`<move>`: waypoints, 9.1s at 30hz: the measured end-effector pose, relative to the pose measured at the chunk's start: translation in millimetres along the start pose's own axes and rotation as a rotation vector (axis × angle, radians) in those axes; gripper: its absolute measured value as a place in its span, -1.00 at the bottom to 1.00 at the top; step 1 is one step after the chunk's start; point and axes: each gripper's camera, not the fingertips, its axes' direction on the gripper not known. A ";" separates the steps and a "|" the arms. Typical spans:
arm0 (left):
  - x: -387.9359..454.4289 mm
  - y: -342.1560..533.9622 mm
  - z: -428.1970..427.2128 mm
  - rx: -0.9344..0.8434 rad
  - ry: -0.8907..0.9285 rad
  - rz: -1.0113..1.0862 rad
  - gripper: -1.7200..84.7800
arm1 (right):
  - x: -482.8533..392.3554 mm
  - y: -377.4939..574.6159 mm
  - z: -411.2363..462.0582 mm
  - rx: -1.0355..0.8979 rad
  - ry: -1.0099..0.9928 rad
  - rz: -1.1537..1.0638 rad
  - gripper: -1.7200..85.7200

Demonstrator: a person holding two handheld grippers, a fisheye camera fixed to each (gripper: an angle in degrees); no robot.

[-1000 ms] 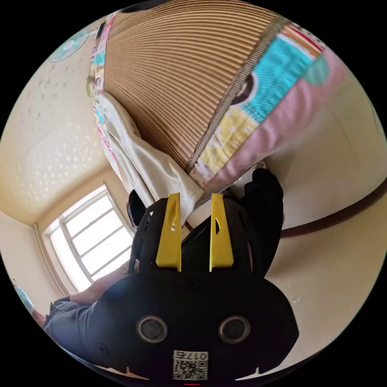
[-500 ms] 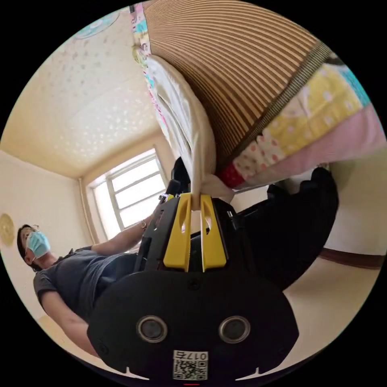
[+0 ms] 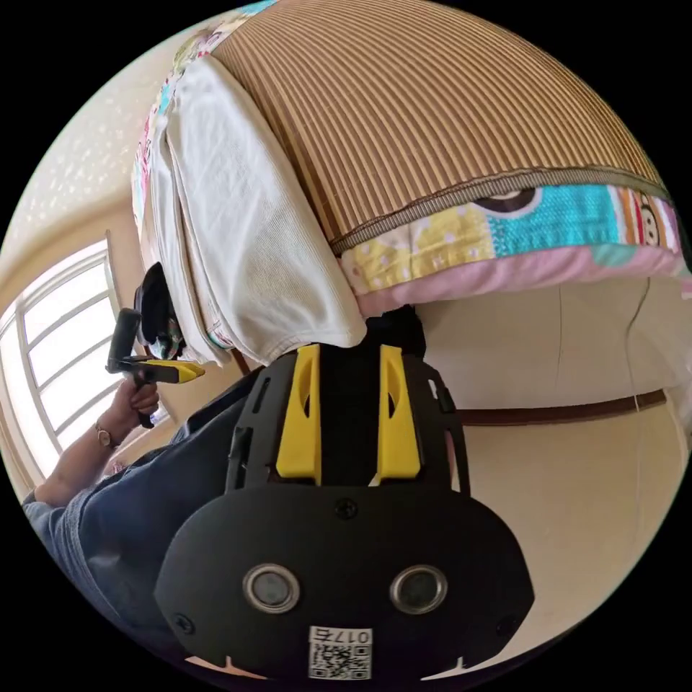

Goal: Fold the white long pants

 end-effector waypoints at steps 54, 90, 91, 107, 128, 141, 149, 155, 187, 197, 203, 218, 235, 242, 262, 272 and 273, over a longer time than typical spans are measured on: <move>37.1 85.2 68.5 0.572 0.123 0.034 -0.89 | -50.2 -479.5 -42.1 0.372 -0.667 -0.185 -0.59; -268.7 316.6 -75.0 0.733 0.292 -0.012 -0.87 | -407.8 -448.2 346.1 0.259 0.337 -0.817 -0.78; -264.5 318.2 -78.4 0.725 0.265 0.008 -0.87 | -372.4 -414.0 353.2 0.219 0.396 -0.811 -0.76; -207.8 319.0 -67.1 0.495 -0.133 0.015 -0.80 | -129.0 -184.5 452.2 -0.097 0.131 -0.203 -0.86; -210.1 396.6 -111.9 0.692 0.102 0.132 -0.67 | -90.9 -191.4 409.1 -0.095 -0.093 -0.255 -0.74; -191.0 358.5 -85.6 0.666 0.046 0.164 -0.86 | -108.3 -244.0 399.0 -0.059 0.132 -0.397 -0.79; -117.7 355.4 -25.3 0.203 -0.127 0.460 -0.85 | -73.6 -183.6 368.1 -0.295 0.334 -0.468 -0.85; -132.1 331.1 -95.5 0.549 0.087 0.300 -0.68 | -30.2 -201.7 294.6 -0.028 0.033 -0.281 -0.71; -47.4 456.3 -117.2 0.560 0.575 0.647 -0.85 | -70.5 -104.9 190.4 0.102 -0.790 -0.498 -0.93; 82.8 631.0 -145.6 0.526 0.680 1.133 -0.83 | -196.7 102.0 66.3 0.274 -0.897 -0.940 -0.93; 162.9 665.0 -207.7 0.717 0.745 1.258 -0.82 | -285.9 125.7 -24.1 0.494 -0.874 -1.205 -0.93; 98.1 387.7 -207.2 0.796 0.114 0.581 -0.84 | -287.3 -140.2 99.1 0.418 -0.300 -0.563 -0.94; -57.0 333.3 -49.1 0.611 0.050 0.079 -0.72 | -183.3 -86.6 308.1 -0.043 -0.236 -0.094 -0.70; -27.9 275.0 -120.4 0.735 0.019 0.226 -0.63 | -220.6 -147.2 259.8 0.051 -0.269 -0.122 -0.55; -158.0 141.9 -157.6 0.522 0.499 0.085 -0.67 | -263.6 -130.7 294.5 -0.082 -0.406 -0.090 -0.63; -134.8 108.0 -98.0 0.422 0.705 -0.037 -0.71 | -198.1 -46.8 230.2 -0.169 -0.542 -0.233 -0.68; -124.5 96.3 -91.3 0.426 0.729 -0.051 -0.71 | -193.3 -45.2 222.3 -0.162 -0.549 -0.240 -0.69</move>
